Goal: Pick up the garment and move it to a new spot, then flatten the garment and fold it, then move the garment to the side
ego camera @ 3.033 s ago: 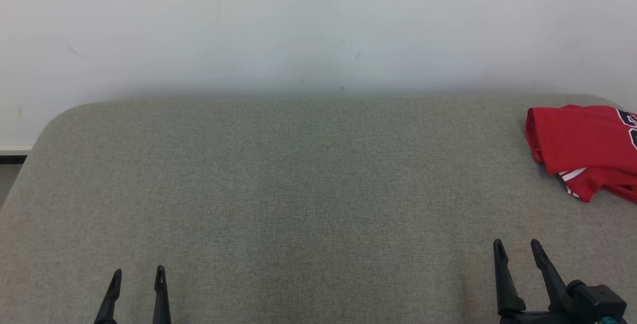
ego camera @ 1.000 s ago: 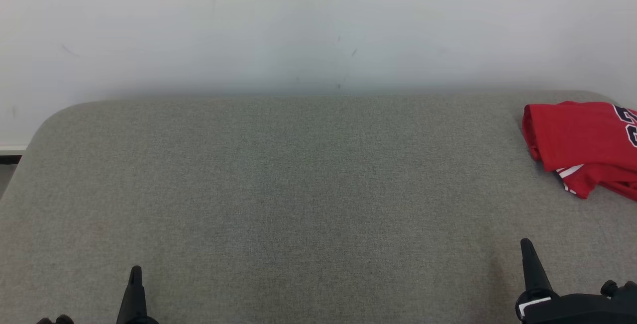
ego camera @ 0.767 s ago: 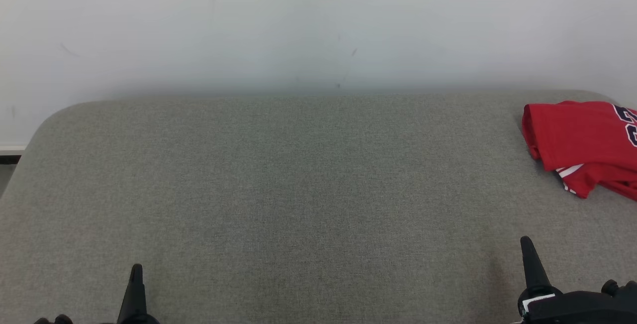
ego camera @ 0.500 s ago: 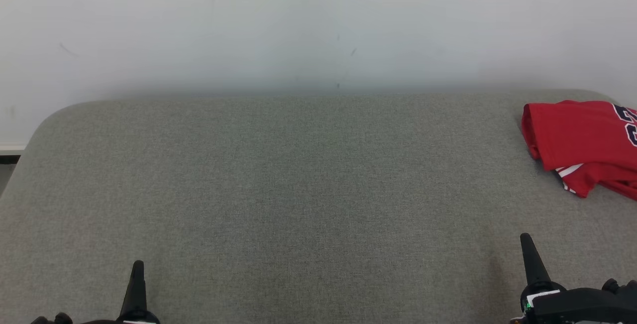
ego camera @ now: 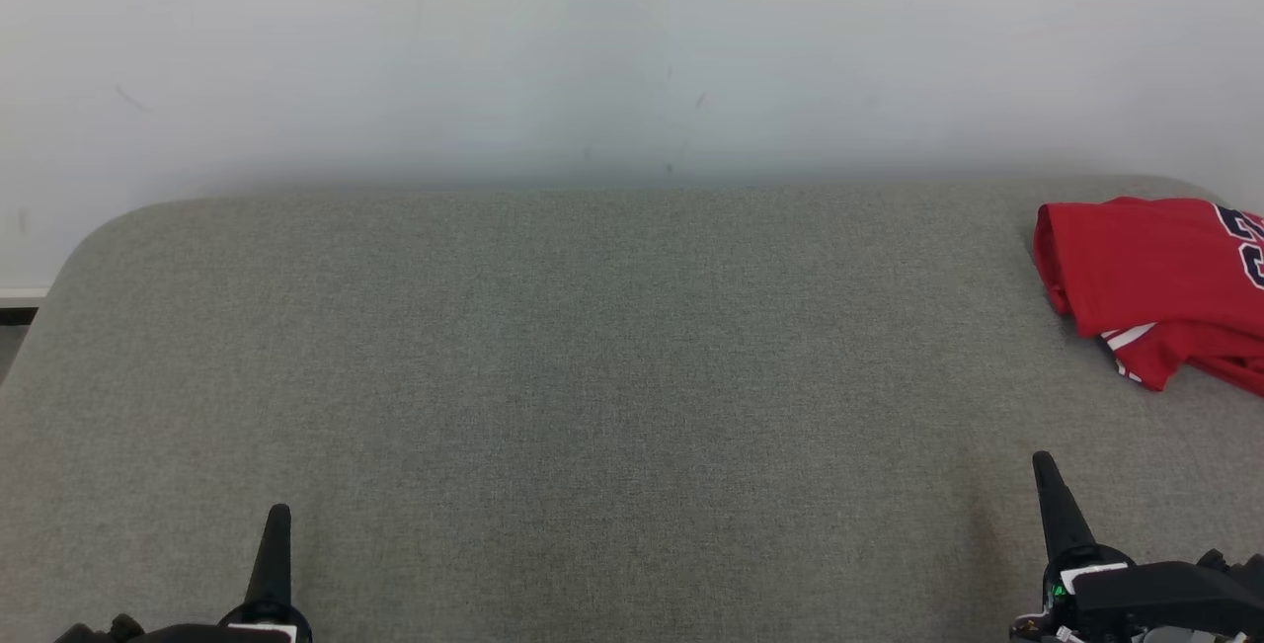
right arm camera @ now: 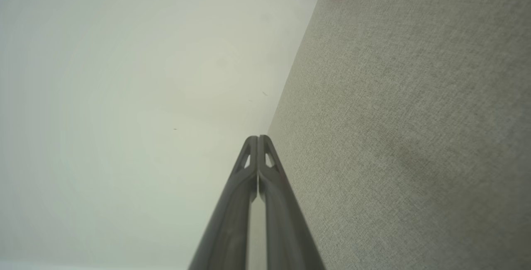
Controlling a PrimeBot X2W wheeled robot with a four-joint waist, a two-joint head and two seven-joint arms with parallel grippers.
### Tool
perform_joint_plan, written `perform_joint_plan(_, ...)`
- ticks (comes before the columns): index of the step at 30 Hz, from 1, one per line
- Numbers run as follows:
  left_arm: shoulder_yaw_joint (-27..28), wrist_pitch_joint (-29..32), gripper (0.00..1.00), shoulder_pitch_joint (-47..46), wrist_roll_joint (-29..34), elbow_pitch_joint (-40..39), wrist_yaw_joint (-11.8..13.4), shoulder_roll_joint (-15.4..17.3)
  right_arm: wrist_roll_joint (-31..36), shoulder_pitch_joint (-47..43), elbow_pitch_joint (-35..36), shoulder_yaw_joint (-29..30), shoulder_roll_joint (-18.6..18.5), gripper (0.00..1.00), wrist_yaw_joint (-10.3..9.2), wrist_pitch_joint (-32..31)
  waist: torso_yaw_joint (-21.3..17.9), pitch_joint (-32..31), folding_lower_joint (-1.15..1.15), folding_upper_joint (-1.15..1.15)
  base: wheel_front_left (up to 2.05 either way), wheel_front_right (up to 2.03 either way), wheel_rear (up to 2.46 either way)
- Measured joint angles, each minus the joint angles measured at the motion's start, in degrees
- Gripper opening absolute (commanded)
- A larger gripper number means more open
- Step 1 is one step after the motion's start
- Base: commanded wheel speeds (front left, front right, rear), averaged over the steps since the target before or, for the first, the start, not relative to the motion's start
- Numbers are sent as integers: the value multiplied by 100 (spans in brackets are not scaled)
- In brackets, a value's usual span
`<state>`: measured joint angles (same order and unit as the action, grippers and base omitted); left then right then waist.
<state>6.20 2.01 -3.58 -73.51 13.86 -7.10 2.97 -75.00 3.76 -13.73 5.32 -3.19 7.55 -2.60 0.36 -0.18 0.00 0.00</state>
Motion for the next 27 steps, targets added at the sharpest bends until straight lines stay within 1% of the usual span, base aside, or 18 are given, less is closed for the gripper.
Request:
perform_joint_plan(16,12,193,0,-95,-784,9,-2,-2,-724,97,-13,48,11,0,0,-153,-14,14,0,0,0,0,0)
perform_joint_plan(27,18,298,0,-151,-1212,12,-4,-3,-1125,151,-20,75,16,0,0,-252,-22,22,0,0,0,0,0)
